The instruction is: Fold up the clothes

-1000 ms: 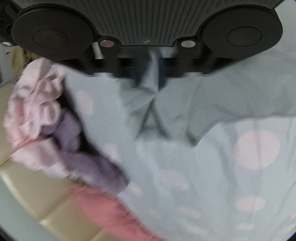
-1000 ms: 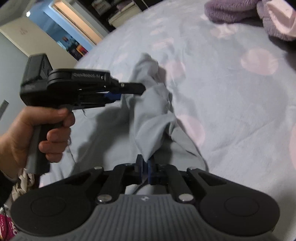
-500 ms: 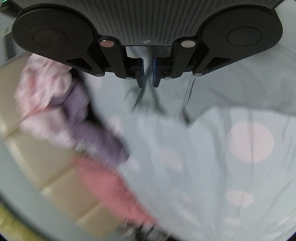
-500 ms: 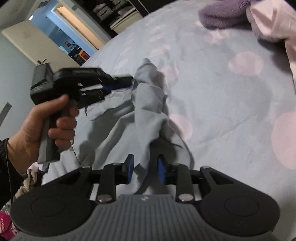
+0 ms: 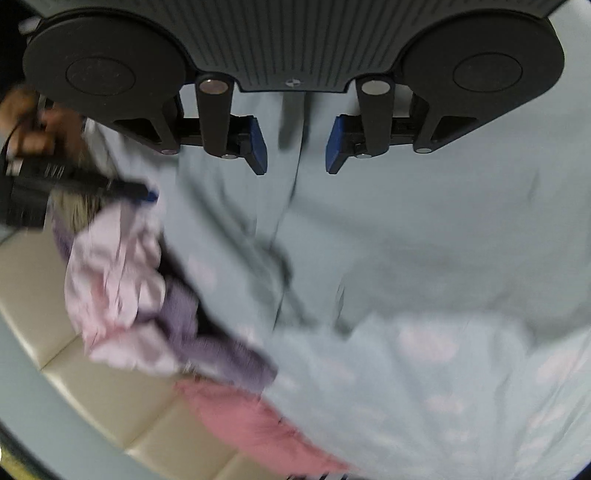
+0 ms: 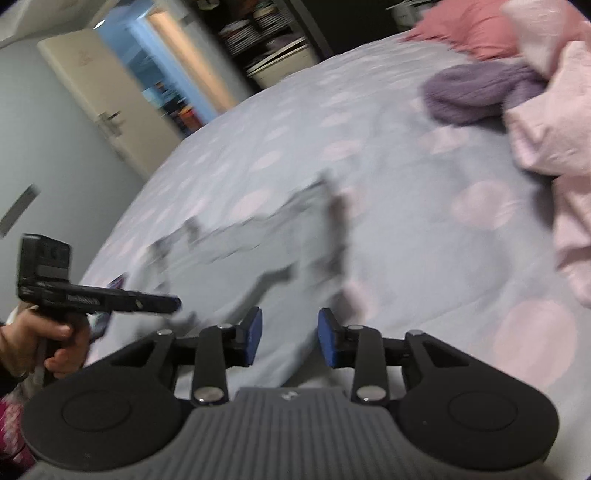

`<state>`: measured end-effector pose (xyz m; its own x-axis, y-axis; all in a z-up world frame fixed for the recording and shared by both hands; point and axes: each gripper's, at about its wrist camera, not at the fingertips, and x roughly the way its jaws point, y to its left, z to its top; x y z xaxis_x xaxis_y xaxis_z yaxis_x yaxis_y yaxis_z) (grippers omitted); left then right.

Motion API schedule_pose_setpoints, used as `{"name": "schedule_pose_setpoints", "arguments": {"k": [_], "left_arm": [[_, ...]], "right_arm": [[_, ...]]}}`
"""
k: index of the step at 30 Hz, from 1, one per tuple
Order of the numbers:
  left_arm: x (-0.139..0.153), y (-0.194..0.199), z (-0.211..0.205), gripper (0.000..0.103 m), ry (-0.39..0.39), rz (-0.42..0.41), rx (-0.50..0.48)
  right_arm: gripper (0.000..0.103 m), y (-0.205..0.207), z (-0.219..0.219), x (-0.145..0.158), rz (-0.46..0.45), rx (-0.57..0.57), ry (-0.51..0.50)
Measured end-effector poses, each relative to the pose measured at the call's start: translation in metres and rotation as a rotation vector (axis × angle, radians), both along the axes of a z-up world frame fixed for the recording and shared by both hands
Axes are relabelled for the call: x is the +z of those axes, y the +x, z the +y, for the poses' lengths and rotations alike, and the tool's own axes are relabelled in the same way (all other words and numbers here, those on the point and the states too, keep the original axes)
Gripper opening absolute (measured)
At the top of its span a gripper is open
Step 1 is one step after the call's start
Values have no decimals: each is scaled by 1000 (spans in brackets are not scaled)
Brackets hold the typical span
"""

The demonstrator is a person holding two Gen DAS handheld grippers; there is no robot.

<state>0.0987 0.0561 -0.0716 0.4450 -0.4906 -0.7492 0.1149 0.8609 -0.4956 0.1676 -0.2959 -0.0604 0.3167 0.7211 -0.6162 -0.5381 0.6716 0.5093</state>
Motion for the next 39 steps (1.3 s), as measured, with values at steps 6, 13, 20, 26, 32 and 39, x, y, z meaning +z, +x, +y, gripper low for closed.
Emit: {"name": "schedule_pose_setpoints", "arguments": {"k": [6, 13, 20, 26, 32, 39], "left_arm": [[10, -92, 3, 42, 59, 126, -26], [42, -170, 12, 42, 31, 178, 41], [81, -221, 17, 50, 35, 109, 77], [72, -221, 17, 50, 42, 101, 63], [70, -212, 19, 50, 140, 54, 69], [55, -182, 25, 50, 216, 42, 91]], "right_arm": [[38, -65, 57, 5, 0, 313, -137], [36, -113, 125, -5, -100, 533, -378], [4, -131, 156, 18, -97, 605, -448], [6, -165, 219, 71, -110, 628, -312], [26, -177, 244, 92, -168, 608, -320], [27, -108, 171, 67, -116, 289, -433]]}}
